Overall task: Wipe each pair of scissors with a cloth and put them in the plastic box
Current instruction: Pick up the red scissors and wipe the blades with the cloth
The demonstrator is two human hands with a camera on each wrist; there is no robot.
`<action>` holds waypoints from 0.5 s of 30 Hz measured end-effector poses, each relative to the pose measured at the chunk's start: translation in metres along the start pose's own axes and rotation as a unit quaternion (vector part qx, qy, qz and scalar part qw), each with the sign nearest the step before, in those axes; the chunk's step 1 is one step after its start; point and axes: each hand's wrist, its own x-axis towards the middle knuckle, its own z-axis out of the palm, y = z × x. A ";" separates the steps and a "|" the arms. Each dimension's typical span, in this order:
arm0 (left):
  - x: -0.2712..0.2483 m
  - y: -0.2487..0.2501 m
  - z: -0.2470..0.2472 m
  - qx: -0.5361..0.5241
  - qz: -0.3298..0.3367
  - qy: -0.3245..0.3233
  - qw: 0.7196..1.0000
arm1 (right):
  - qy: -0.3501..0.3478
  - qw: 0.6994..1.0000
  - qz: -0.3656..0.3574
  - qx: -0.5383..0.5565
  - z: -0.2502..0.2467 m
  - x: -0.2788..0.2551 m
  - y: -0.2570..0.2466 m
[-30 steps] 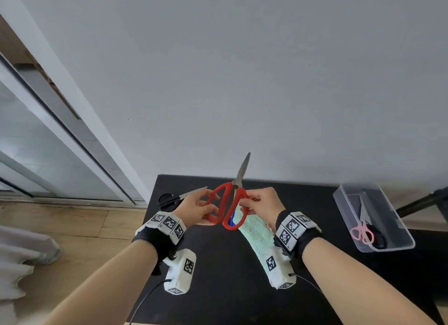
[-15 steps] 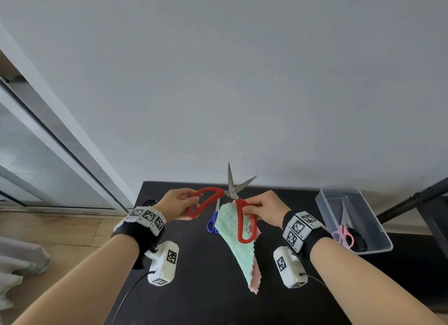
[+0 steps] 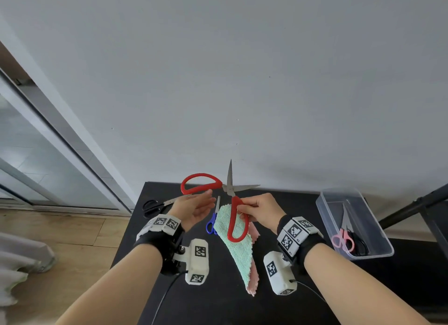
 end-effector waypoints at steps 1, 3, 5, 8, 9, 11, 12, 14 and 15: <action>-0.002 -0.004 0.004 0.020 -0.004 -0.016 1.000 | -0.001 1.000 -0.003 0.008 0.002 0.000 -0.001; -0.004 -0.010 0.011 0.038 -0.004 -0.044 0.998 | -0.012 1.000 -0.005 0.021 0.005 -0.001 -0.002; -0.005 -0.012 0.015 0.024 0.002 -0.063 0.998 | -0.030 0.999 -0.005 0.030 0.009 -0.003 -0.003; -0.005 -0.013 0.015 -0.009 0.014 -0.064 0.998 | -0.048 0.998 -0.001 0.041 0.015 -0.005 -0.003; -0.005 -0.013 0.014 -0.018 0.017 -0.062 0.998 | -0.049 0.998 0.000 0.046 0.017 -0.005 -0.002; -0.005 -0.015 0.012 -0.033 0.020 -0.059 0.997 | -0.051 0.997 -0.001 0.051 0.020 -0.005 -0.002; -0.005 -0.015 0.011 -0.037 0.020 -0.059 0.997 | -0.050 0.997 -0.001 0.052 0.022 -0.005 -0.001; -0.006 -0.016 0.008 -0.039 0.019 -0.059 0.997 | -0.049 0.997 0.001 0.053 0.025 -0.005 -0.001; -0.006 -0.017 0.007 -0.042 0.018 -0.057 0.997 | -0.049 0.997 0.002 0.053 0.027 -0.005 0.000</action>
